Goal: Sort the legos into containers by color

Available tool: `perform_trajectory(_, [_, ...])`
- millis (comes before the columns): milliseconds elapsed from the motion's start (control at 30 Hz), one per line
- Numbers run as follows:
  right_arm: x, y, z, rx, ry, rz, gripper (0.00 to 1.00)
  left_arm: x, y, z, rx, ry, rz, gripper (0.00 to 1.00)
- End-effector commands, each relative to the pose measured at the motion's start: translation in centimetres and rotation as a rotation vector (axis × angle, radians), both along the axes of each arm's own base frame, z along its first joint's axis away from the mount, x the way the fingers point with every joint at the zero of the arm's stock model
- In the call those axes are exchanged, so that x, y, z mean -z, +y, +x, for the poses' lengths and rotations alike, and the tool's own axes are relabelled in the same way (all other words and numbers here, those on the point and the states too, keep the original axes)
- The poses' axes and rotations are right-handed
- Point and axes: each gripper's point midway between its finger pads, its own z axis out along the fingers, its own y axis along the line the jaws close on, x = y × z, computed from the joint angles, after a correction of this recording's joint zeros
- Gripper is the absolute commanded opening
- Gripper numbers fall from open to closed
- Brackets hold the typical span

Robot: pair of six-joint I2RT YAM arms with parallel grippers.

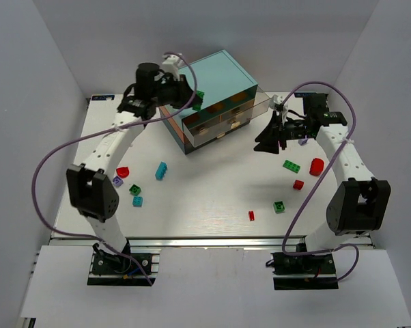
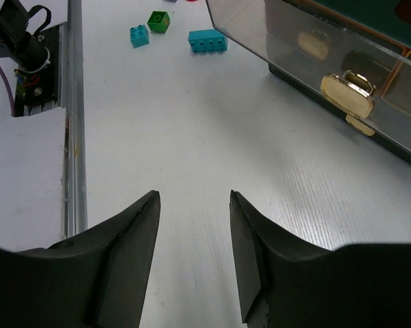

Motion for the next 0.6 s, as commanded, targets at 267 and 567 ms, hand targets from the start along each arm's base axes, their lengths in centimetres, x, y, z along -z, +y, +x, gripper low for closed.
perform_trajectory(267, [-0.1,-1.8,-1.3,-0.009,-0.021,-0.013,0.64,3.2,-4.5,0.2,0.072,0.043,0.192,0.44])
perform_trajectory(567, [4.1,-6.2,2.2,0.202,-0.005,-0.251,0.66,-2.9,-3.2,0.7,-0.044,-0.077,0.140,0.74])
